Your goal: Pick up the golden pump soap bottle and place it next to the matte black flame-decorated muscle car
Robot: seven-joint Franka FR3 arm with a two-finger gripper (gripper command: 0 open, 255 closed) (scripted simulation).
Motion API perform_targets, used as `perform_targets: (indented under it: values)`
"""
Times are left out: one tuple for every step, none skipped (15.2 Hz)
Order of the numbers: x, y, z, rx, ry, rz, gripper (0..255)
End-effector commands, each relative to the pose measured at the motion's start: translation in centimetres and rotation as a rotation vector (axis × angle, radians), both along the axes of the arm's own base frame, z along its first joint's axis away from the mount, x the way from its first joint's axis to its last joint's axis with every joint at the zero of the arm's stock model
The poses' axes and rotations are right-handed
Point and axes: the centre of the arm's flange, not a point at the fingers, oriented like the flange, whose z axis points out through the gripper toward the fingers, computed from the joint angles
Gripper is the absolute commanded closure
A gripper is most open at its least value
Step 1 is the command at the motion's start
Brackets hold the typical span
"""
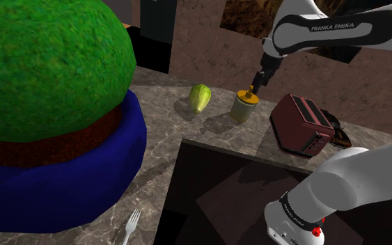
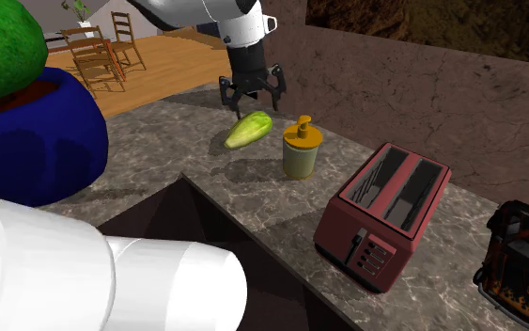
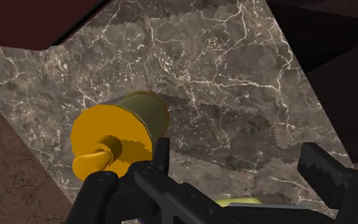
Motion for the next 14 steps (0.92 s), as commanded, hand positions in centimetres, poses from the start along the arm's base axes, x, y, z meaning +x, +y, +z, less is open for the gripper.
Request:
perform_targets:
  values:
    - [1.4, -2.1, -1.2, -0.004, -0.008, -0.001, 0]
    - [2.0, -3.1, -1.7, -0.005, -0.011, -0.001, 0]
    - [2.7, -4.1, -2.2, -0.006, -0.014, -0.002, 0]
    - [3.3, -5.1, -2.6, -0.007, -0.018, -0.002, 0]
    - [4.0, -6.1, -3.1, -0.009, -0.021, -0.003, 0]
    - [4.6, -7.1, -3.6, -0.010, -0.024, -0.004, 0]
    - [5.3, -8.1, -4.0, -0.011, -0.028, -0.004, 0]
    - [5.9, -9.1, -4.5, -0.012, -0.031, -0.005, 0]
    - [6.6, -10.1, -5.0, -0.014, -0.034, -0.005, 0]
    - [7.2, -11.1, -5.4, -0.015, -0.038, -0.006, 0]
    - [7.9, -12.1, -5.9, -0.016, -0.041, -0.007, 0]
    - [8.6, -13.1, -6.3, -0.017, -0.044, -0.007, 0]
    - [9.0, -13.7, -6.6, -0.018, -0.046, -0.008, 0]
    - [9.0, -13.8, -7.1, -0.018, -0.046, -0.008, 0]
